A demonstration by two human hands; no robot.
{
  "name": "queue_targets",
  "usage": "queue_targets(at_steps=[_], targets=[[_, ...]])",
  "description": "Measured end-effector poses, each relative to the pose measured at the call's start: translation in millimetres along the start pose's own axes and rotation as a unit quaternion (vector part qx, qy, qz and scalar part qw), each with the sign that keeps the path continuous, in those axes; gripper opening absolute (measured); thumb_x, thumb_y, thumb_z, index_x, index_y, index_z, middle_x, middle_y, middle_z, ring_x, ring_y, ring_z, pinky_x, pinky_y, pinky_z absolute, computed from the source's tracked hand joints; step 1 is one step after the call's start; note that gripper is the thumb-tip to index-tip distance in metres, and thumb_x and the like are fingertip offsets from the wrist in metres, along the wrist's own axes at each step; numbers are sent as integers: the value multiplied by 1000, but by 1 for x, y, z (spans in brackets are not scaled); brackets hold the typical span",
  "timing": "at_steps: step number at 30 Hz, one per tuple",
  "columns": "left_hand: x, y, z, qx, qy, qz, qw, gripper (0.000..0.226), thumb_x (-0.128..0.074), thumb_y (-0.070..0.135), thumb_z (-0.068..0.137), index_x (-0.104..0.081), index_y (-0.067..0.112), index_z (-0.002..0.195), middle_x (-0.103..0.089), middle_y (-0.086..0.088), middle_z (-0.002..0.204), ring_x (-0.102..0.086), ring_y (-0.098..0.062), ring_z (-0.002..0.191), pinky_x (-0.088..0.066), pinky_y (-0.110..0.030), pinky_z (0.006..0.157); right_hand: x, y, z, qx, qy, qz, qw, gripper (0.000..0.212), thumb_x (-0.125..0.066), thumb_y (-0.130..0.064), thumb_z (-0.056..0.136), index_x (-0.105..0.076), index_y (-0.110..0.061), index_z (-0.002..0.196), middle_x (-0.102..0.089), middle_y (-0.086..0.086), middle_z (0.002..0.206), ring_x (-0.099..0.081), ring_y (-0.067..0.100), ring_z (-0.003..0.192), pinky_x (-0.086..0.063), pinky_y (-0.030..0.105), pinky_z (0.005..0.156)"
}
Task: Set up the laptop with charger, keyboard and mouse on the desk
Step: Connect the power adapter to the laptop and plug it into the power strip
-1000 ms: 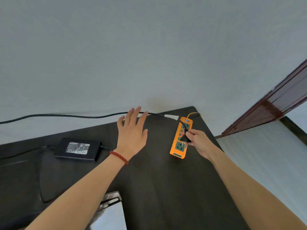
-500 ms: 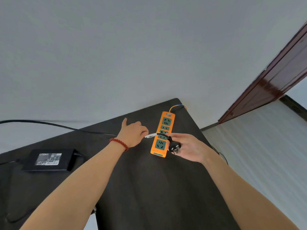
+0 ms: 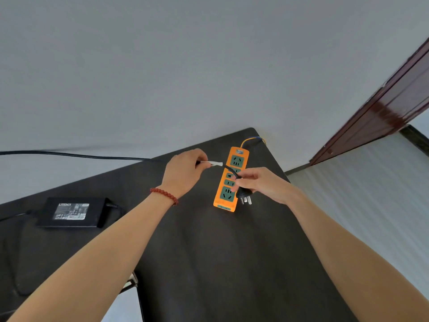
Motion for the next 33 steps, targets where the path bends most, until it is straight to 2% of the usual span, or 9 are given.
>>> queue_targets(at_steps=[2, 5, 7, 11, 15, 20, 23, 29, 33], targets=[[6, 2, 3, 0, 34, 12, 999, 17, -55, 31, 90, -63, 17, 92, -65, 3, 83, -56, -14, 75, -38, -30, 80, 0, -5, 5, 12, 23, -47, 999, 16, -57, -20, 91, -66, -7, 93, -65, 4, 112, -65, 10, 91, -53, 22, 74], [10, 4, 8, -13, 71, 49, 996, 19, -53, 36, 91, -64, 20, 92, -66, 5, 85, -58, -15, 79, -30, -31, 87, 1, -9, 16, 20, 75, -100, 992, 19, -53, -19, 92, -65, -9, 81, -66, 9, 104, -66, 18, 91, -54, 39, 87], [11, 3, 13, -13, 78, 55, 995, 20, -50, 34, 92, -65, 22, 95, -66, 5, 88, -58, -16, 84, -27, -33, 91, 1, -11, 22, 20, 96, -100, 990, 20, -51, -16, 93, -60, -17, 75, -65, 11, 100, -66, 21, 93, -53, 43, 90], [6, -11, 17, 11, 53, 77, 996, 21, -45, 25, 95, -64, 23, 104, -66, 1, 97, -57, -18, 93, -24, -37, 99, 0, -4, 34, -4, 137, -39, 990, 16, -47, -13, 95, -62, -6, 96, -64, 14, 97, -64, 26, 97, -50, 47, 93], [6, -21, 18, 18, 36, 88, 995, 25, -43, 24, 96, -63, 22, 110, -65, -1, 100, -56, -20, 95, -25, -37, 99, -3, 0, 41, -16, 153, 24, 988, 15, -43, -7, 96, -57, -12, 96, -59, 1, 82, -62, 26, 98, -51, 44, 94], [6, -28, 15, 24, 39, 105, 993, 27, -41, 24, 97, -62, 23, 113, -65, 0, 110, -55, -19, 103, -19, -39, 105, -3, 6, 43, -22, 158, 48, 986, 13, -43, -4, 95, -53, -10, 102, -58, 10, 96, -62, 25, 98, -52, 44, 92], [7, -30, 14, 27, 46, 112, 992, 27, -41, 23, 97, -63, 23, 113, -65, 0, 110, -53, -19, 108, -18, -39, 106, -1, 5, 43, -6, 175, 35, 984, 10, -47, -5, 94, -52, -11, 99, -59, 8, 99, -62, 26, 102, -53, 43, 88], [8, -32, 12, 32, 52, 121, 991, 26, -43, 24, 96, -65, 24, 110, -68, 3, 106, -46, -17, 115, -17, -39, 105, 1, 5, 38, 10, 184, -54, 981, 4, -53, -12, 92, -53, -12, 96, -63, 14, 108, -63, 27, 102, -52, 48, 90], [8, -31, 11, 34, 50, 116, 991, 26, -43, 24, 96, -65, 25, 109, -68, 3, 104, -46, -17, 114, -17, -39, 105, 3, 6, 34, 15, 187, -66, 980, 8, -57, -14, 90, -54, -10, 96, -65, 15, 107, -64, 27, 99, -55, 47, 85]])
Point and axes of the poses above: each hand's wrist, its own z-axis towards the middle knuckle, its own x-axis out of the back of the hand, y = z × x, the point moved 7 cm from there along z, towards the middle knuckle
